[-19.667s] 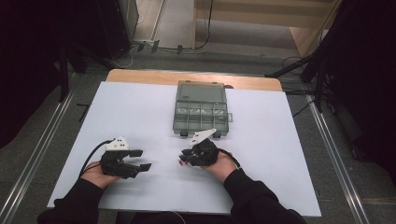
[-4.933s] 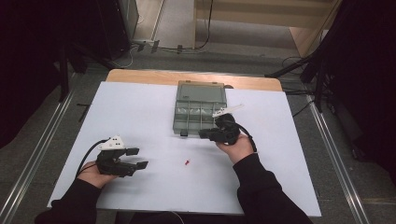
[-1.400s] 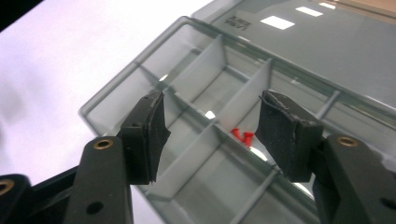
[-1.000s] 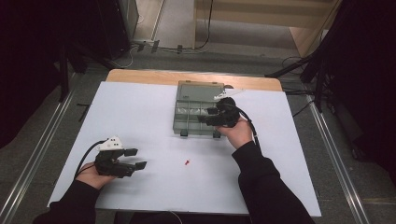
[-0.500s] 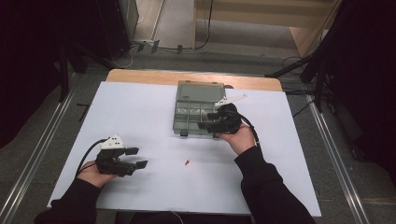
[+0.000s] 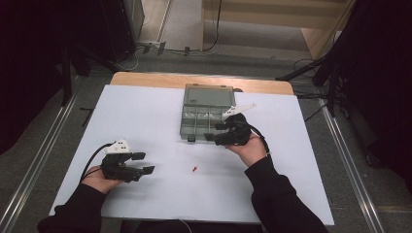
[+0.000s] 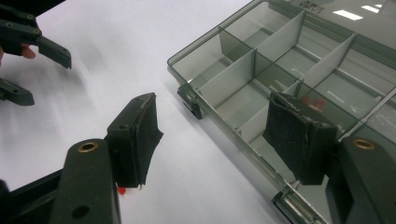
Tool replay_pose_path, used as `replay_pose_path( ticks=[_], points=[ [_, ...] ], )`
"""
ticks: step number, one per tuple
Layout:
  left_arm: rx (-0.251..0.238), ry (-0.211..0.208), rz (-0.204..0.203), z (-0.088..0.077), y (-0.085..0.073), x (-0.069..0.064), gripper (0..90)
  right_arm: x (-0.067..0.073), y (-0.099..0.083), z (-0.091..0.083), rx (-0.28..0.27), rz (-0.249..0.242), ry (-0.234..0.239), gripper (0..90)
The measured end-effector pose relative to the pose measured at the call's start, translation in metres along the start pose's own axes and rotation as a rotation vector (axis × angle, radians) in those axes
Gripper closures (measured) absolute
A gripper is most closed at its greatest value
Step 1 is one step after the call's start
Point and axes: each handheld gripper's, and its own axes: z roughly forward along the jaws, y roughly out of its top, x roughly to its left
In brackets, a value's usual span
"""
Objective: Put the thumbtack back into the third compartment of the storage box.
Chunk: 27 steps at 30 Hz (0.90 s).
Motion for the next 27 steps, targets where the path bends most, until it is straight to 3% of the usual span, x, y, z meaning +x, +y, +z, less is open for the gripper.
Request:
replay_pose_path(
  ticks=[27],
  points=[
    [-0.002, -0.008, 0.004, 0.003, 0.003, 0.001, 30.7, 0.021, -0.021, 0.006, 0.034, -0.037, 0.057, 35.9]
  ],
)
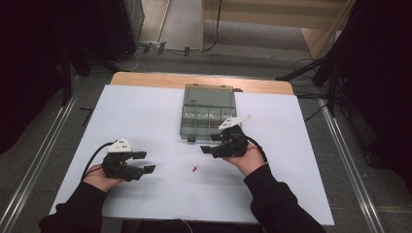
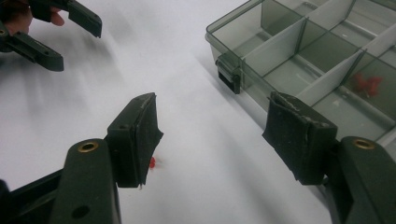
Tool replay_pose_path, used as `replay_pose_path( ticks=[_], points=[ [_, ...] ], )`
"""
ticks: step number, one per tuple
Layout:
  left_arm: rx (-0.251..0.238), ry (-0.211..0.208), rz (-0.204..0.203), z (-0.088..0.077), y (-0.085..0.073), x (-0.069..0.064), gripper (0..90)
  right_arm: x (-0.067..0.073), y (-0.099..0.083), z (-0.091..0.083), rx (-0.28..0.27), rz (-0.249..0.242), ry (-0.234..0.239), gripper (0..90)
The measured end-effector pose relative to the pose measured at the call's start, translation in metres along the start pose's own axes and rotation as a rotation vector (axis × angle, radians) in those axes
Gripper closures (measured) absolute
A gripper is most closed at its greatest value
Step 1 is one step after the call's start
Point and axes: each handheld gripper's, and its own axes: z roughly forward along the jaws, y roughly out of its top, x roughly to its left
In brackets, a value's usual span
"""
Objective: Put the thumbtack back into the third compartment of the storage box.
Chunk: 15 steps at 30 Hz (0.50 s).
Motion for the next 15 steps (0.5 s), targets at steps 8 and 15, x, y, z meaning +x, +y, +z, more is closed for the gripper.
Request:
replay_pose_path(
  ticks=[8, 15],
  points=[
    [0.006, 0.002, 0.0, 0.0, 0.0, 0.0, 30.7, 0.003, -0.005, 0.003, 0.003, -0.001, 0.019, 36.0],
    [0.006, 0.001, 0.002, 0.001, 0.001, 0.0, 30.7, 0.009, -0.012, 0.006, 0.007, -0.021, 0.036, 36.2]
  ],
)
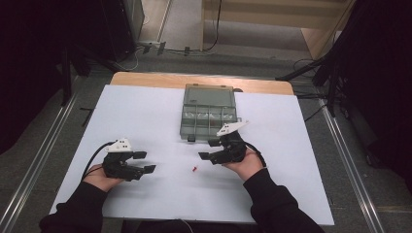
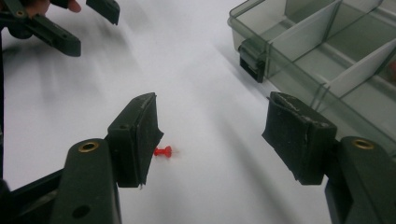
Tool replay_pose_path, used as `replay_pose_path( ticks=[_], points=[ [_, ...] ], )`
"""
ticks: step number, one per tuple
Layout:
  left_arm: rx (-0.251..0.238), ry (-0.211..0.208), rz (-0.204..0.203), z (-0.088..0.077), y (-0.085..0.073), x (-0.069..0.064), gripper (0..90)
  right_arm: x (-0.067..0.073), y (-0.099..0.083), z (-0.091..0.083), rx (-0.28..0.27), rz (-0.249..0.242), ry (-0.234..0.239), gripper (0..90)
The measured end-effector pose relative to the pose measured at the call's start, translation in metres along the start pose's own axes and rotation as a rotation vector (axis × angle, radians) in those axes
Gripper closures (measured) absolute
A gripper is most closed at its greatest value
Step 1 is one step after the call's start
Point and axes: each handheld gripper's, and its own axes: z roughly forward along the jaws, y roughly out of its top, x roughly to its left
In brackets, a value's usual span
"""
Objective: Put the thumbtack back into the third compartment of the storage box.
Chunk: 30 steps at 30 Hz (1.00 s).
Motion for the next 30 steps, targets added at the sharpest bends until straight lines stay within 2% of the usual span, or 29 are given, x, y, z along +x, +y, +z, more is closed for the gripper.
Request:
replay_pose_path(
  ticks=[7, 14, 30],
  points=[
    [-0.003, 0.001, -0.002, 0.0, 0.001, 0.001, 30.7, 0.002, -0.004, 0.004, 0.016, -0.003, 0.023, 36.8],
    [0.005, -0.005, 0.008, 0.002, 0.002, 0.001, 30.7, 0.007, -0.006, 0.006, 0.016, -0.029, 0.037, 36.5],
    [0.001, -0.011, 0.01, 0.005, 0.004, 0.001, 30.7, 0.011, -0.015, 0.019, 0.041, -0.018, 0.075, 38.0]
  ],
)
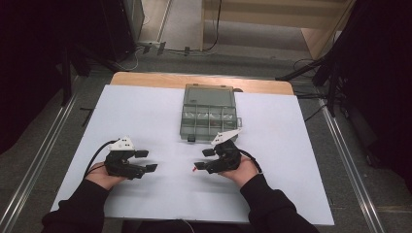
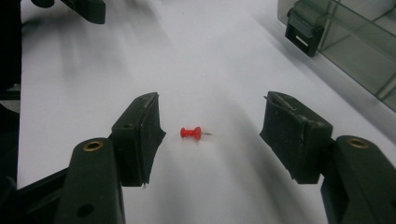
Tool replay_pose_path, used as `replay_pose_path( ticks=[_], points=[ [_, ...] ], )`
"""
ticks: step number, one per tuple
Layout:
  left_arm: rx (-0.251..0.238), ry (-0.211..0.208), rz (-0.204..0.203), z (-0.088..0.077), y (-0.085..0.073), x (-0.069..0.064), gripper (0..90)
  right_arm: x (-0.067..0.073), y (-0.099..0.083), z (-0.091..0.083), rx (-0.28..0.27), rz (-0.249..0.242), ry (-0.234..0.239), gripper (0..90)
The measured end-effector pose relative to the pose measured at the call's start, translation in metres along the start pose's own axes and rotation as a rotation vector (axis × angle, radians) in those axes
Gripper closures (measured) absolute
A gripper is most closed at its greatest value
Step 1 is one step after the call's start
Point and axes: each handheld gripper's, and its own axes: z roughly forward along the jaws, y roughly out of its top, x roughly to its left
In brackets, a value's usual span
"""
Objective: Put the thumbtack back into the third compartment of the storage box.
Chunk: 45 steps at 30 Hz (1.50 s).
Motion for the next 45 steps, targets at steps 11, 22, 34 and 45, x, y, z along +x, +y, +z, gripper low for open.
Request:
replay_pose_path(
  ticks=[11, 22, 34, 45],
  points=[
    [-0.004, 0.002, 0.0, -0.001, 0.0, 0.001, 30.7, 0.003, -0.001, 0.006, 0.016, -0.028, 0.023, 39.8],
    [-0.002, 0.002, 0.004, -0.001, 0.0, 0.001, 30.7, 0.005, 0.001, 0.015, 0.022, -0.067, 0.031, 43.4],
    [-0.001, 0.001, 0.002, 0.0, 0.001, 0.0, 30.7, 0.007, 0.006, 0.025, 0.047, -0.078, 0.052, 46.2],
    [0.003, 0.0, 0.002, 0.0, 0.0, 0.0, 30.7, 0.005, 0.005, 0.031, 0.102, -0.087, 0.048, 50.1]
  ],
)
